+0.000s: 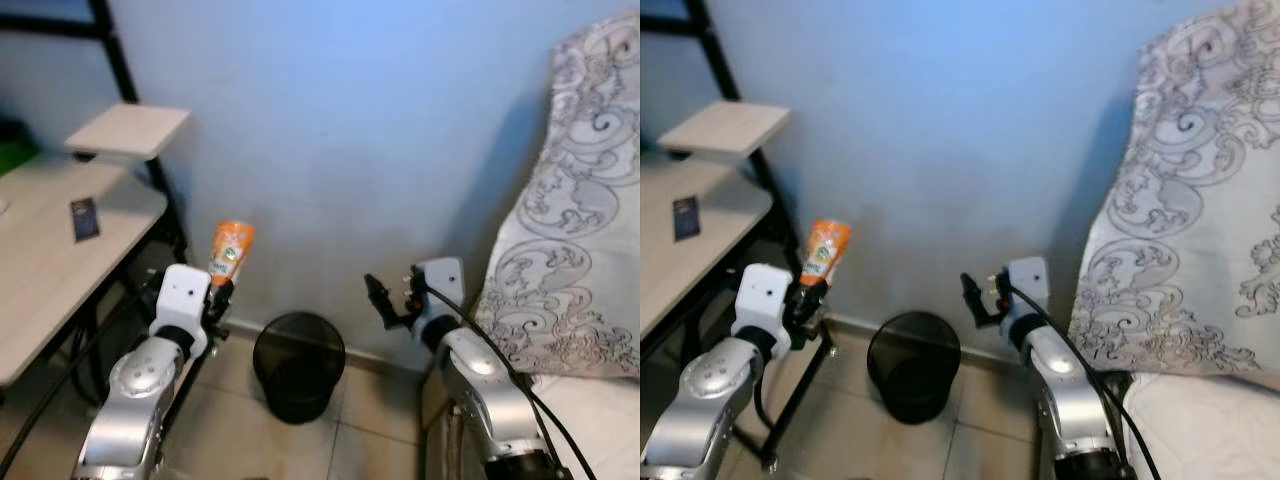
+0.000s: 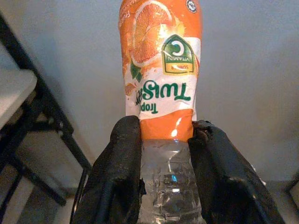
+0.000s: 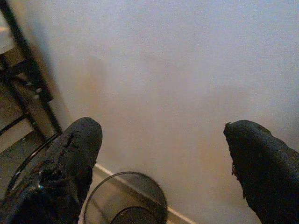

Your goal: Clean up the room

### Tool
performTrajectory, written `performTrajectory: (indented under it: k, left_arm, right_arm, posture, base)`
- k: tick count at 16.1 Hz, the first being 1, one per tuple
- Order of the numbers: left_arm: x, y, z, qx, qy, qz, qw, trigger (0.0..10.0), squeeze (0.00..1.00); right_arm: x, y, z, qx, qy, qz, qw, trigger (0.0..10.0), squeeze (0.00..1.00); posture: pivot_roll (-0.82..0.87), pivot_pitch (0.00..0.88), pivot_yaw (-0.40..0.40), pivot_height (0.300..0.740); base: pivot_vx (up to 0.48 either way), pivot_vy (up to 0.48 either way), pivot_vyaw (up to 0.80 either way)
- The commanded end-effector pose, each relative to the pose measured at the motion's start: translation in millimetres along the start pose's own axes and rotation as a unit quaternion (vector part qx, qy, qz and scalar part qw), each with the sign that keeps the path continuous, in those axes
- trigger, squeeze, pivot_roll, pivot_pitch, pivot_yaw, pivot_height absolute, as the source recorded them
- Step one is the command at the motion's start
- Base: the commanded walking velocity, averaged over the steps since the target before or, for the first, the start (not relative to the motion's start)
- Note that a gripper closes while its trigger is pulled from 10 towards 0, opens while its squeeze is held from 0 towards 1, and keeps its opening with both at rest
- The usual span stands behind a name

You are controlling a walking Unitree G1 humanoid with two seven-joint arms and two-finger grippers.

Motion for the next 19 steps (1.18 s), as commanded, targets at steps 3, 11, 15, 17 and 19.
performTrajectory:
  k: [3,11,15,17,19]
  left_arm:
    - [-11.9,5.0,2.1,-0.004,-0.022,0.007,1.0,10.0,0.0]
    - [-15.3,5.6,4.8,0.002,-0.036,0.015,0.999,10.0,0.0]
    - [-19.4,5.3,6.8,0.004,-0.044,0.016,0.999,10.0,0.0]
    - [-21.3,5.2,7.7,0.006,-0.048,0.018,0.999,10.0,0.0]
    - [-23.8,4.4,8.3,0.009,-0.055,0.019,0.998,10.0,0.0]
  right_arm:
    - [-6.7,1.0,-4.2,-0.006,-0.003,-0.013,1.0,10.0,0.0]
    - [-12.8,-1.1,-4.5,0.002,-0.016,-0.013,1.0,10.0,0.0]
    - [-12.8,-1.8,-4.8,0.005,-0.006,-0.026,1.0,10.0,0.0]
    - [-15.1,-0.6,-4.8,0.002,-0.008,-0.044,0.999,10.0,0.0]
    - [-16.0,-2.7,-4.4,0.009,-0.005,-0.048,0.999,10.0,0.0]
  posture:
    - [0.12,0.0,0.014,0.74]
    - [0.11,0.0,0.026,0.74]
    - [0.1,0.0,0.026,0.74]
    - [0.1,0.0,0.028,0.74]
    - [0.1,0.0,0.028,0.74]
  base:
    - [0.298,0.0,0.27]
    - [0.297,0.0,0.3]
    - [0.293,0.0,-0.39]
    - [0.296,0.0,0.0]
    - [0.296,0.0,0.0]
Point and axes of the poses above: a point about 5 cm out from each wrist's last joint towards the gripper, its own z axis pointing out of the wrist towards the gripper, its own y axis along the axis of the wrist's last joint, x = y × z, the point moved 6 cm from there along z, pointing out of the wrist towards the gripper, and after that the axes turned 15 degrees about -z, right-handed, at the moved point
